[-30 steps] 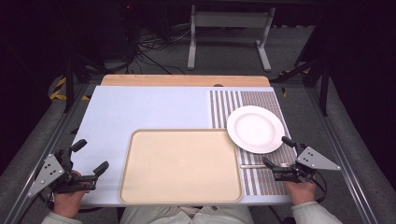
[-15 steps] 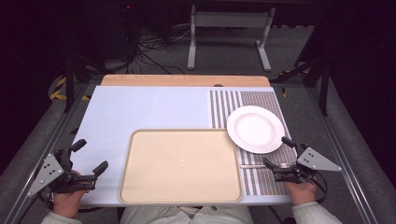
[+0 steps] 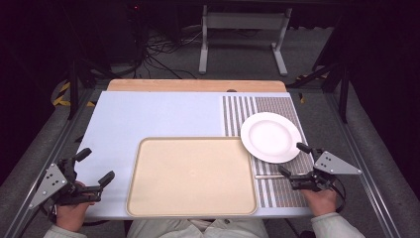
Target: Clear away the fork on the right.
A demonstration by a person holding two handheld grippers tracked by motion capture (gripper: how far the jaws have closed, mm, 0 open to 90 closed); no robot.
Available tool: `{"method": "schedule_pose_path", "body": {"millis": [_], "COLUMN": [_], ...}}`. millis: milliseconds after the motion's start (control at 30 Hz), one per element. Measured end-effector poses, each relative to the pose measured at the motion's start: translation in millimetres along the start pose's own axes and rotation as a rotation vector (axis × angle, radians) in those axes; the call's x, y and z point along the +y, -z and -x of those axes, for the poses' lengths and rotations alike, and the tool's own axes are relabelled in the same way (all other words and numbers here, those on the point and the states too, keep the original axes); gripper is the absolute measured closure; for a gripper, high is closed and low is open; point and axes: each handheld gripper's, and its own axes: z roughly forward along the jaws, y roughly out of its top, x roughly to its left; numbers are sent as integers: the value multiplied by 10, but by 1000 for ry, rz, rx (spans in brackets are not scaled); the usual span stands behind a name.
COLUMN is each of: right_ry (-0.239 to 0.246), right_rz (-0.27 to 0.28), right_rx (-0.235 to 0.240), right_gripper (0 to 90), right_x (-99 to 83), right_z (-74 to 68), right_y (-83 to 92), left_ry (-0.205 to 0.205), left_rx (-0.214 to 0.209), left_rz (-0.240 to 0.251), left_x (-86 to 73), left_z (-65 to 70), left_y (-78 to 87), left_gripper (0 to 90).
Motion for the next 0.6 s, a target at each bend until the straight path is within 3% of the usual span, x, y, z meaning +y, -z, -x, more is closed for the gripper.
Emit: {"method": "schedule_pose_path", "body": {"millis": [233, 333, 433, 600], "right_ry": [22, 17, 14, 39], "right_rz": [-32, -70, -116, -184], "right_rx": [44, 65, 45, 49], "right_gripper": [73, 66, 19, 58], "right_x": [168, 234, 280, 365], "right_z": [56, 90, 105, 146], "right_y": [-131, -200, -237, -253], "left_ry": [3, 2, 4, 0], "left_rx": [-4, -4, -5, -5], "left_rz": [0, 1, 0, 0], "left_x": [2, 0, -1, 1], "left_z": [-1, -8, -9, -8], "left_y": [-2, -6, -6, -12], "left_gripper": [2, 3, 3, 3]}}
